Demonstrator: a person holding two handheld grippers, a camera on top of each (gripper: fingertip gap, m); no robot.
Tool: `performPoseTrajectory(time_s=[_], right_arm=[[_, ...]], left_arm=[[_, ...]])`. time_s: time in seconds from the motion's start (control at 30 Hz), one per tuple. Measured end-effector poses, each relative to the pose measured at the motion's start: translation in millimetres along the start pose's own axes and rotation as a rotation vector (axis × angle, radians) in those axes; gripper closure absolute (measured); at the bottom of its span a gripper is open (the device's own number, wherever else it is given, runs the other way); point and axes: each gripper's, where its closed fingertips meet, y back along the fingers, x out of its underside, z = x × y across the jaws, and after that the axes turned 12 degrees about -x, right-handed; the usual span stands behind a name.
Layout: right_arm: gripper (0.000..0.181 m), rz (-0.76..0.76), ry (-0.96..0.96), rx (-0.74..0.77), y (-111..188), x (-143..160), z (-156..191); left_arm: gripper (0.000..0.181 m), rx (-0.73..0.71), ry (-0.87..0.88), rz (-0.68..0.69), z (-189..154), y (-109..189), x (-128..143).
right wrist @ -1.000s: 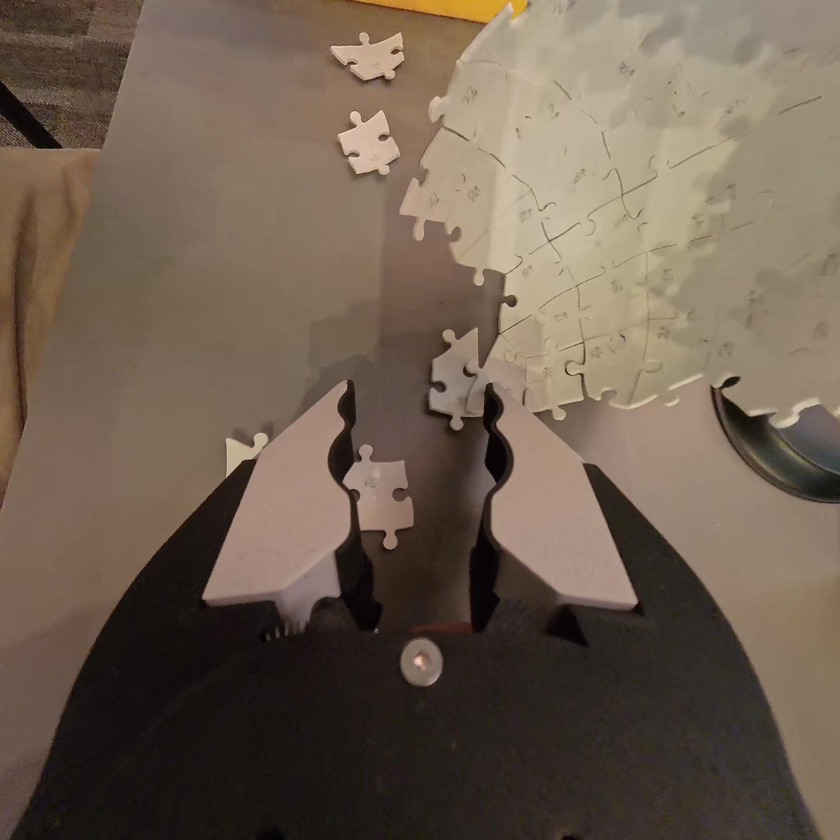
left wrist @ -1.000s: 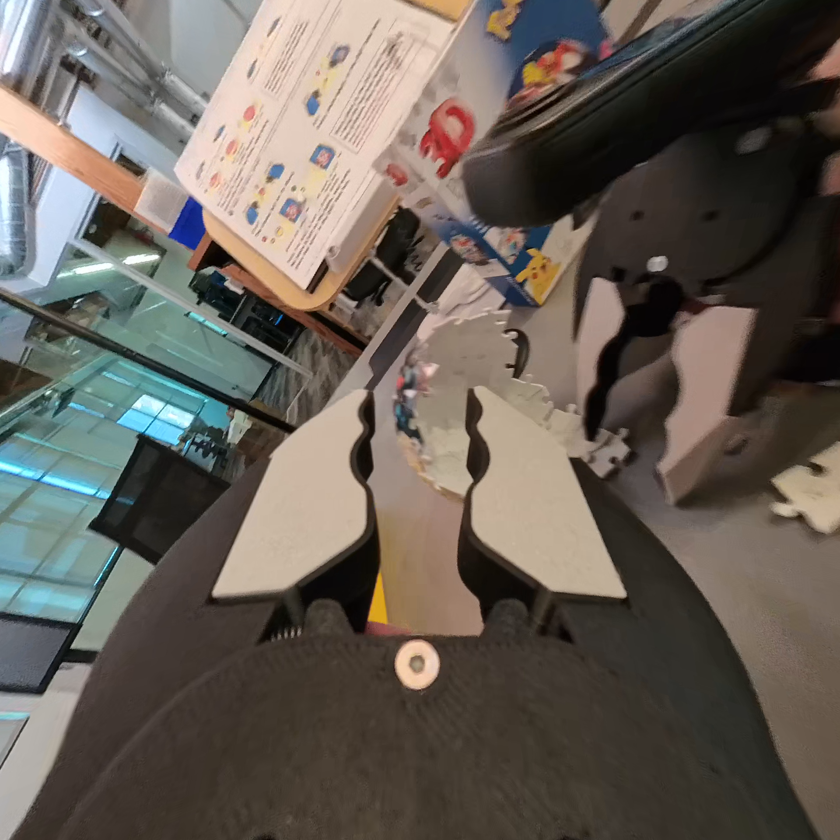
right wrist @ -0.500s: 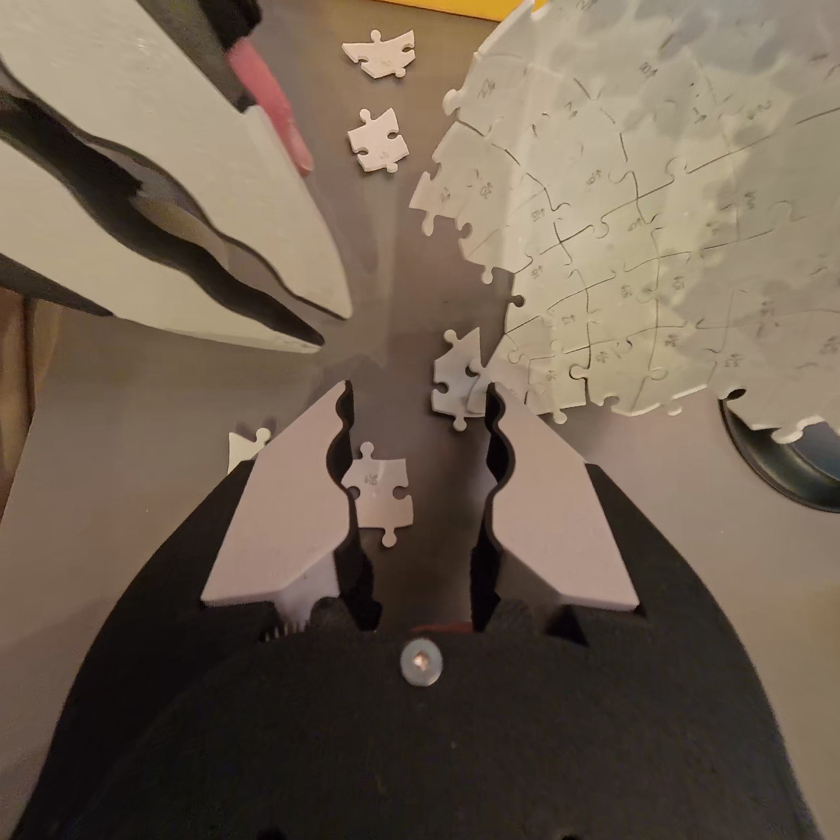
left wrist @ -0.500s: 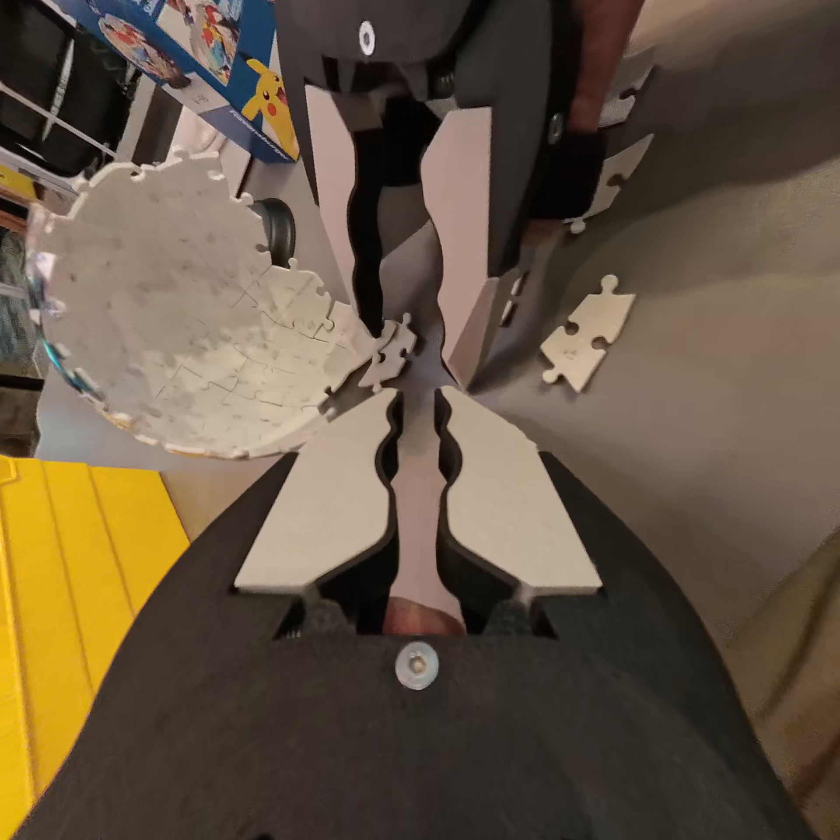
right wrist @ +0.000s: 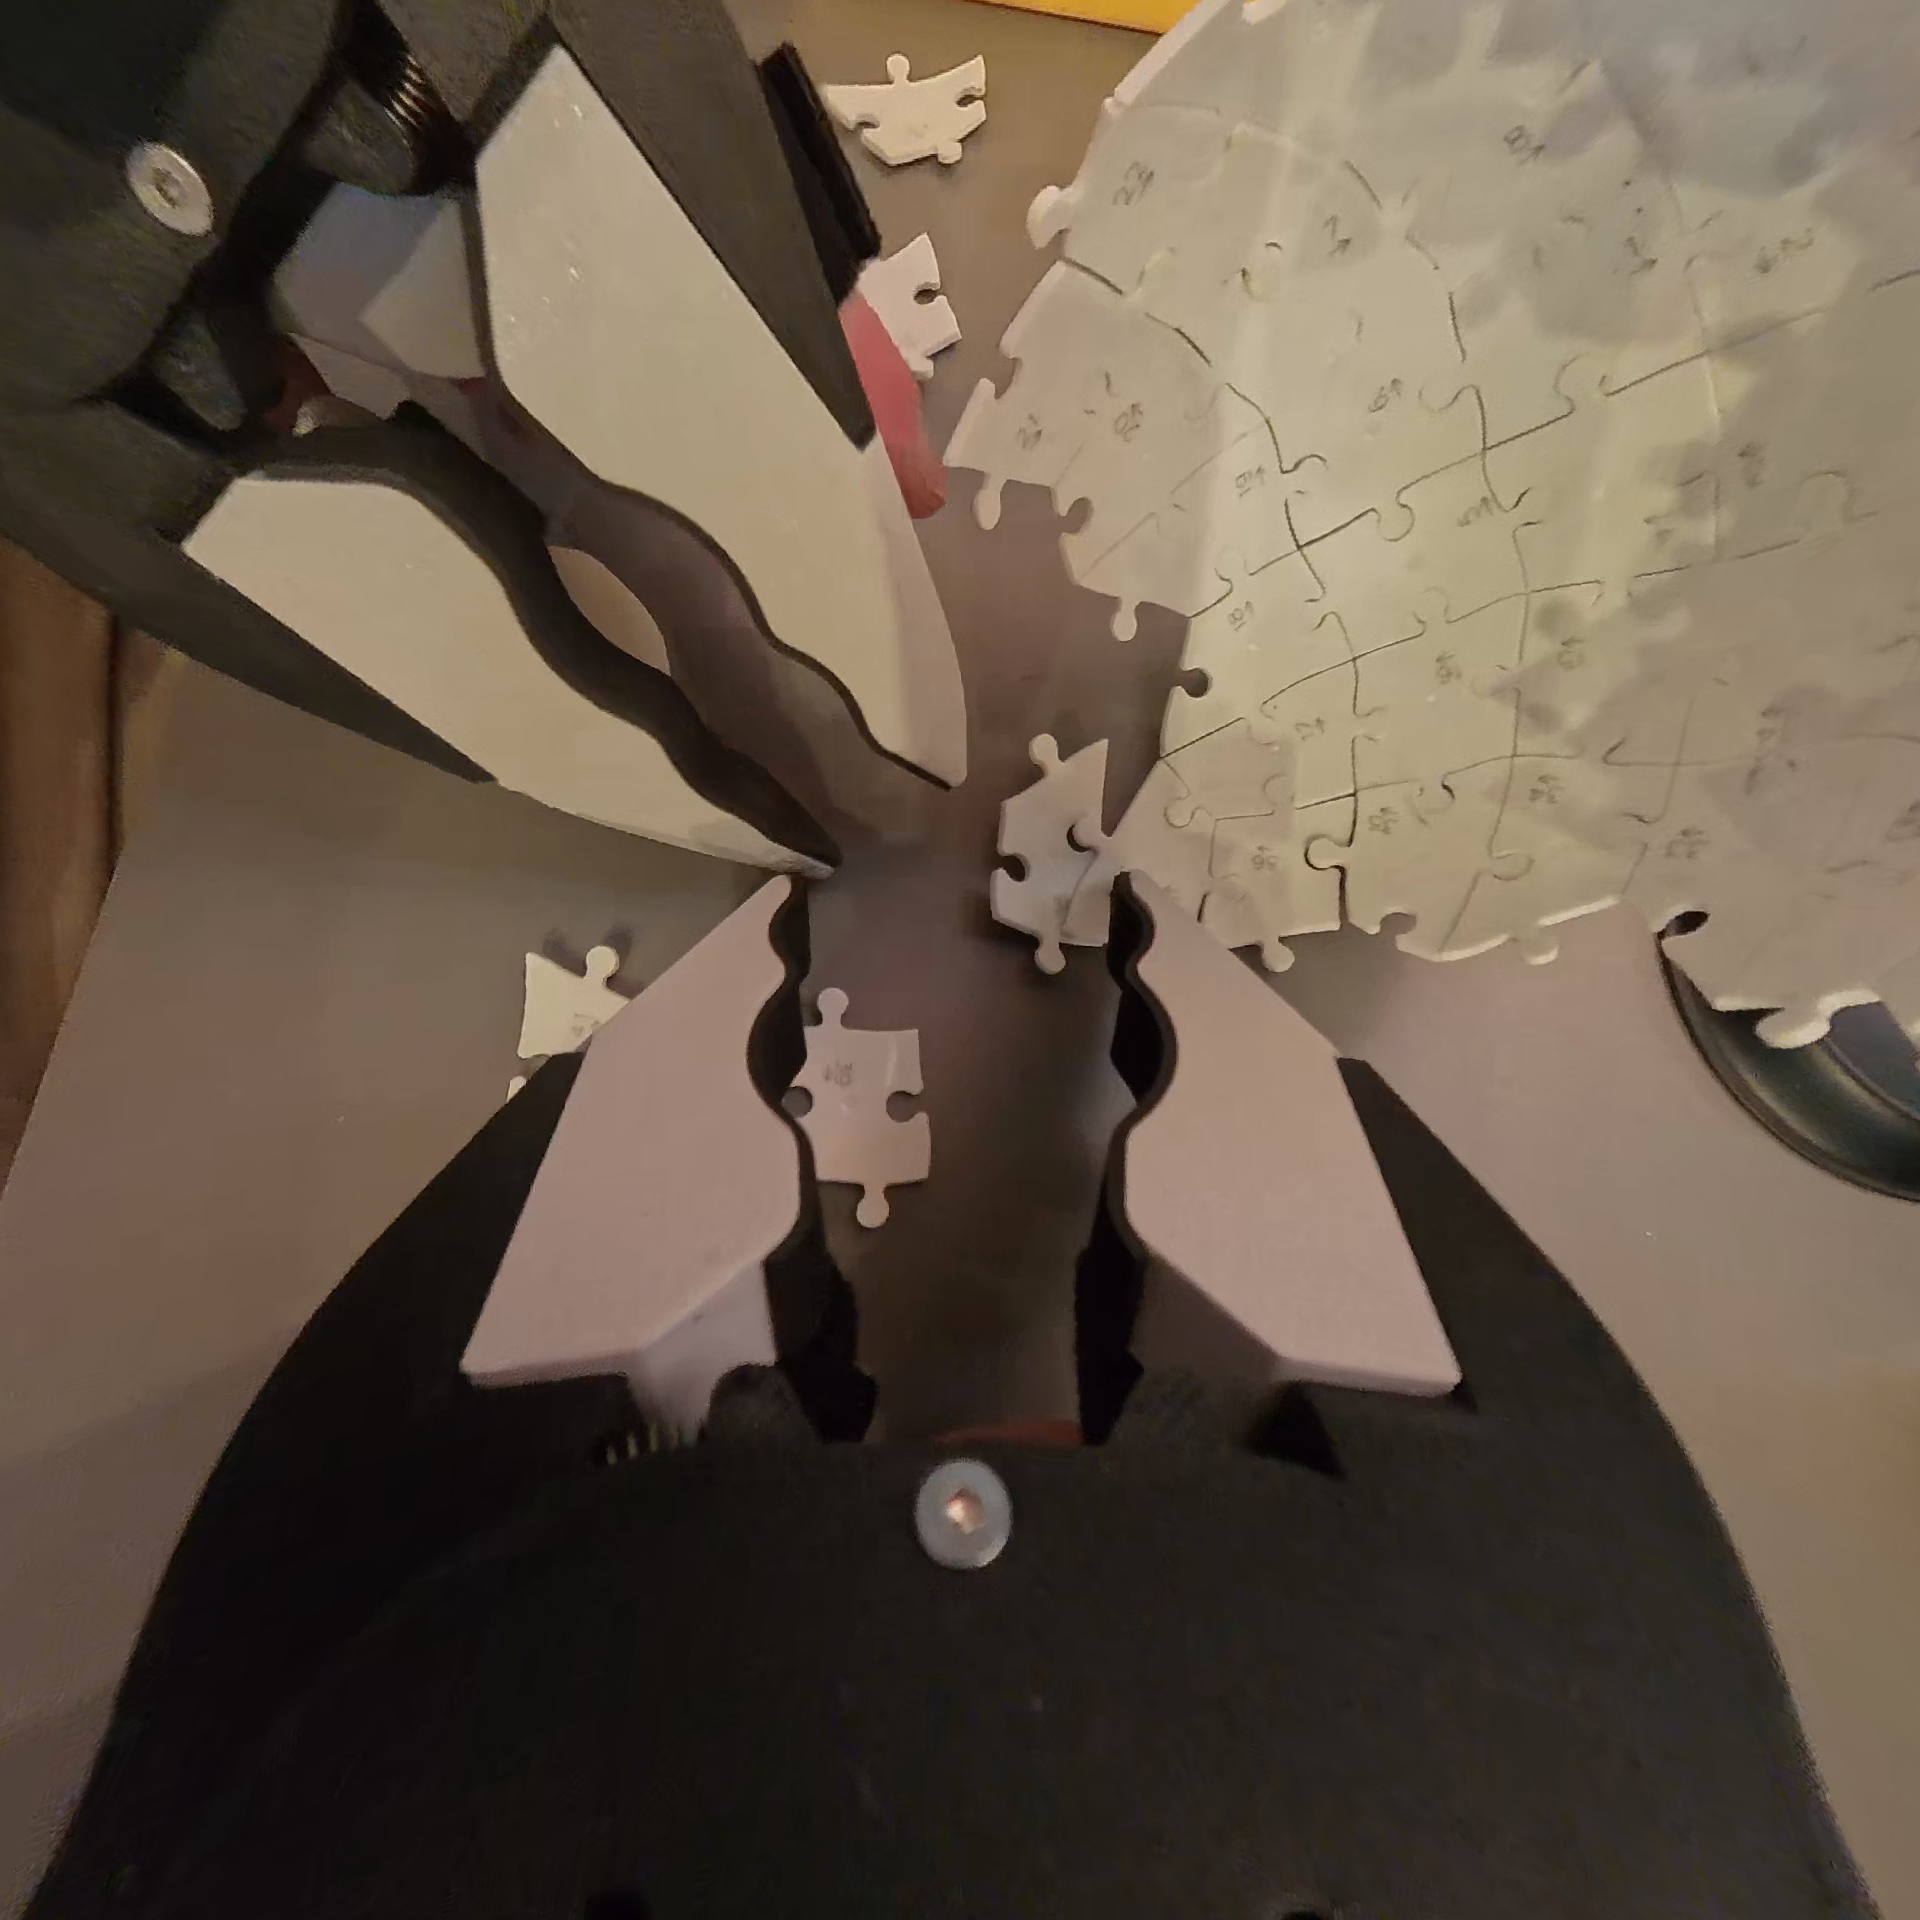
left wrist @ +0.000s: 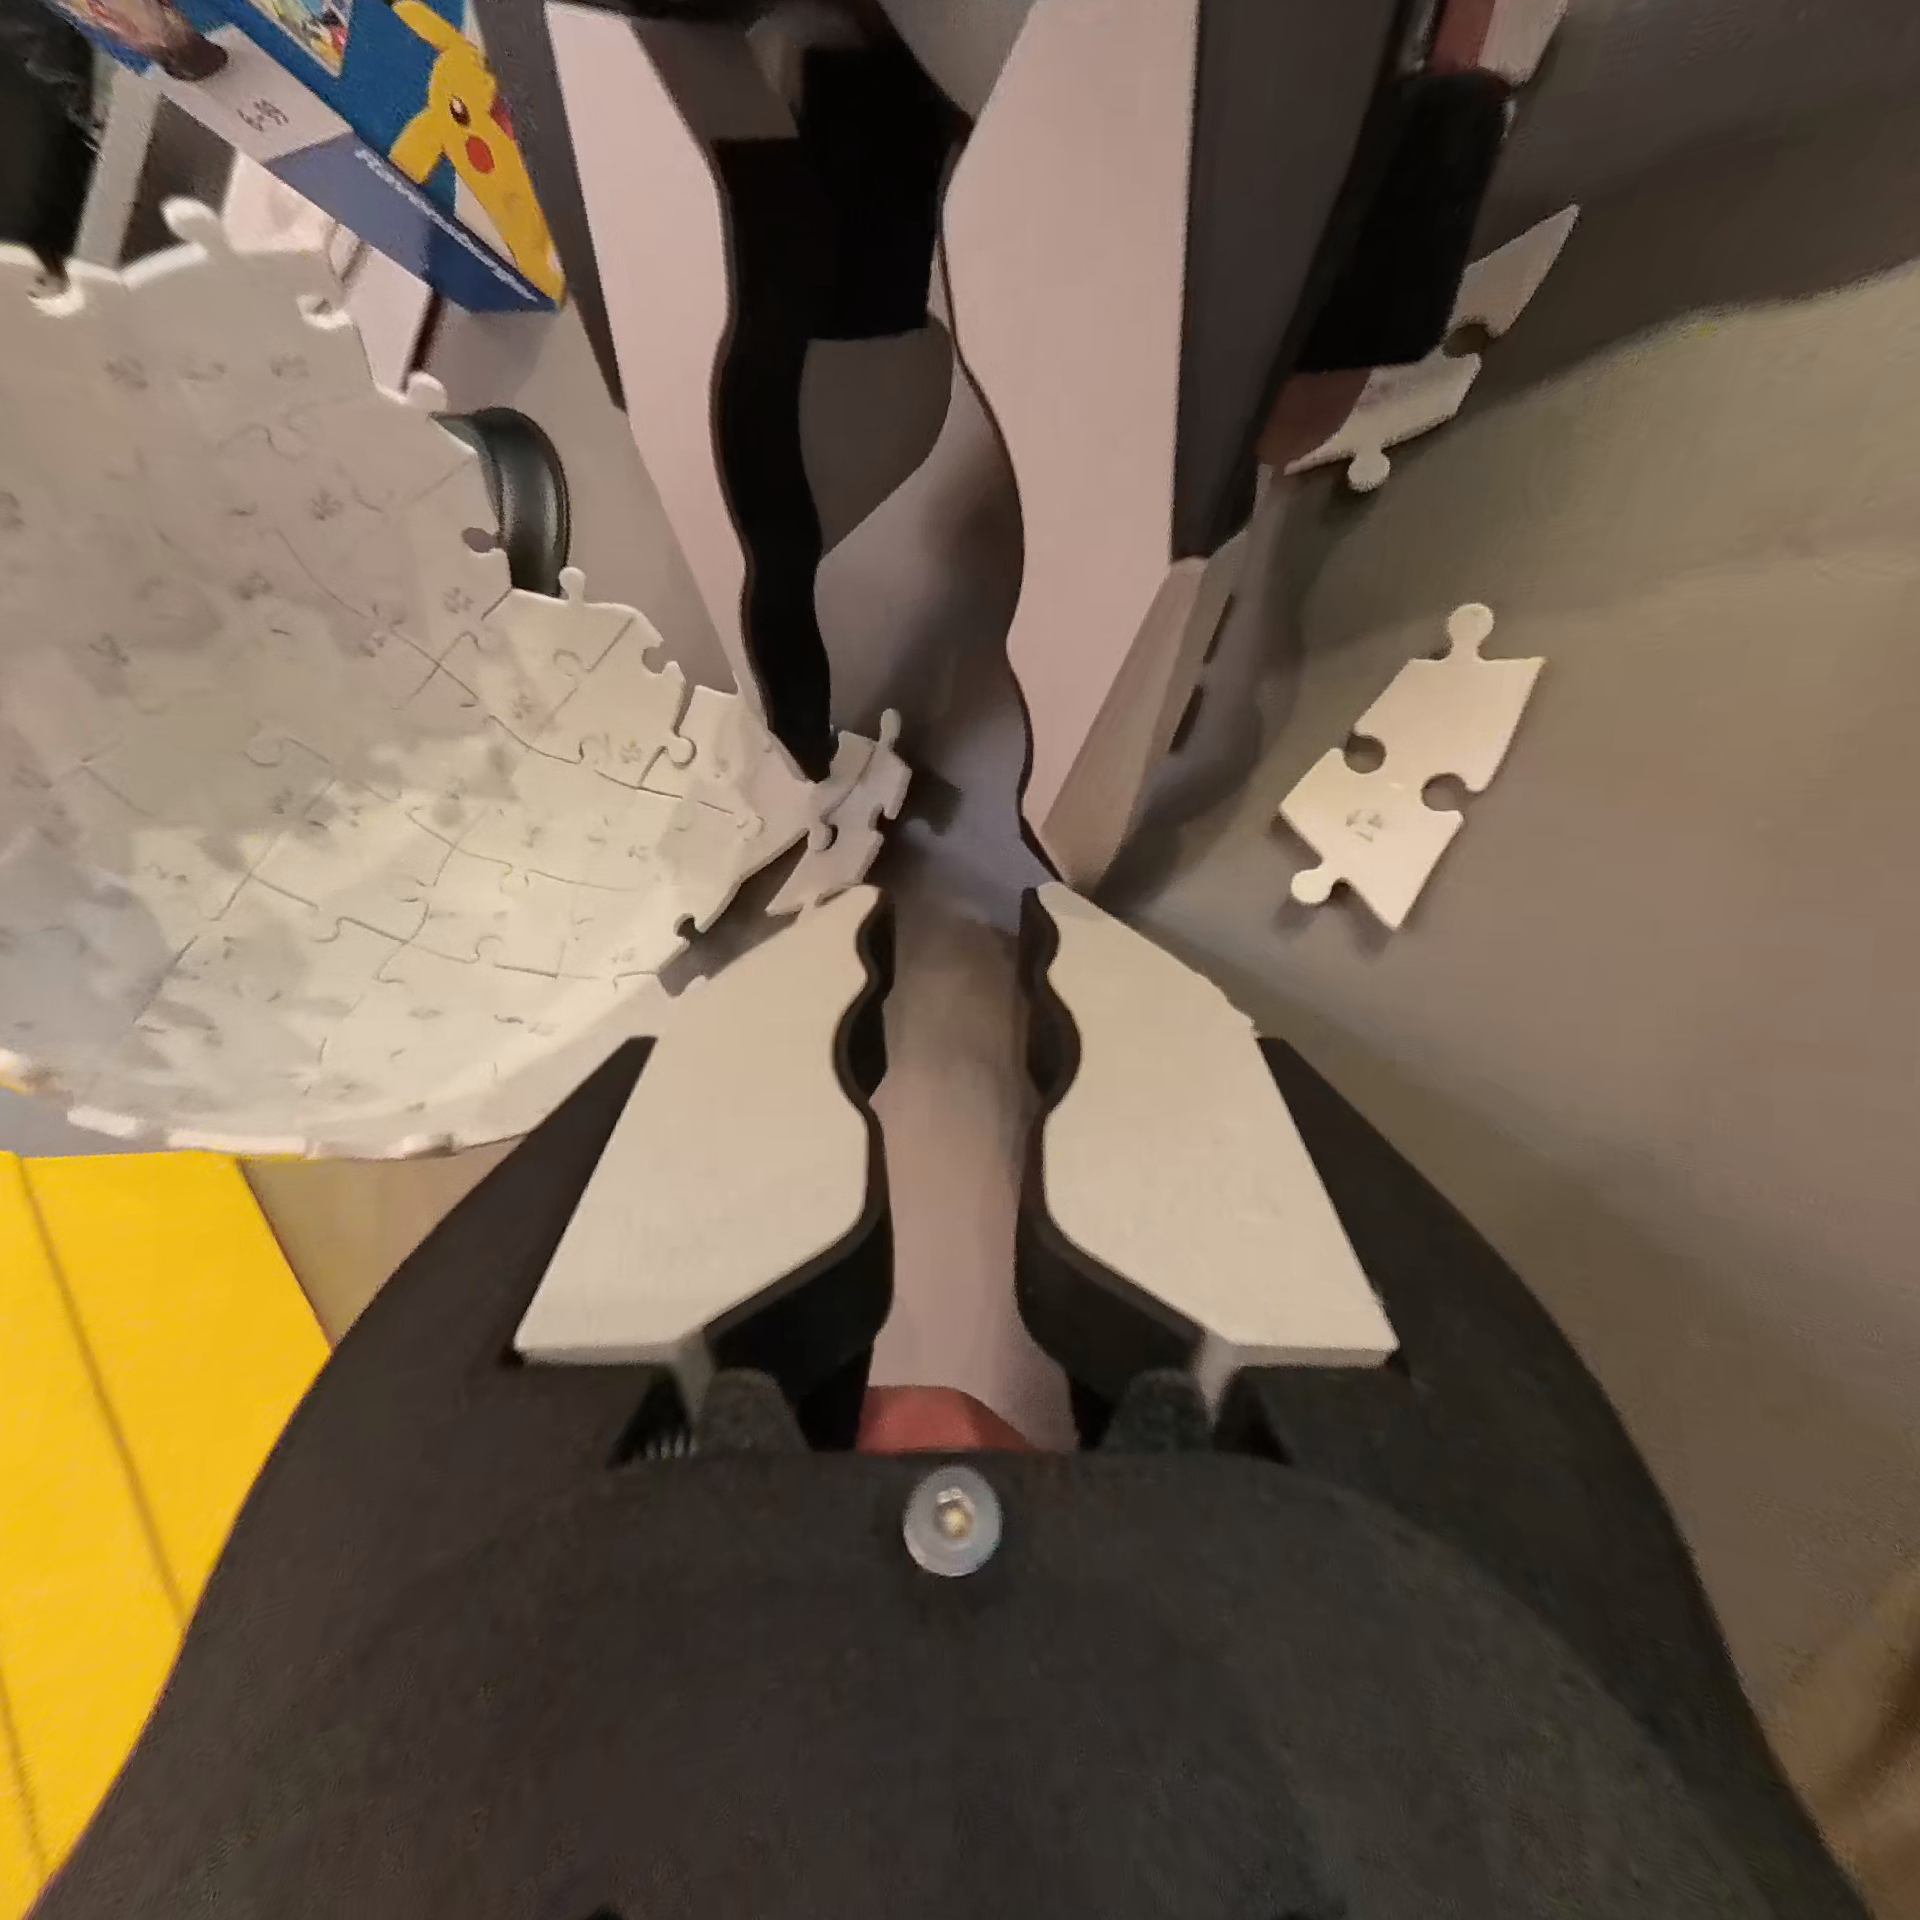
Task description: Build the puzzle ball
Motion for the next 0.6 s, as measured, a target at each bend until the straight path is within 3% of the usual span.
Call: performPoseTrajectory(time_s=[0.6], right_arm=[[0.121,0.008,0.04,-0.042,0.3,1.2,2.1]], left_arm=[[0.158,-0.018,0.062,0.039,2.8,-5.8,-2.6]])
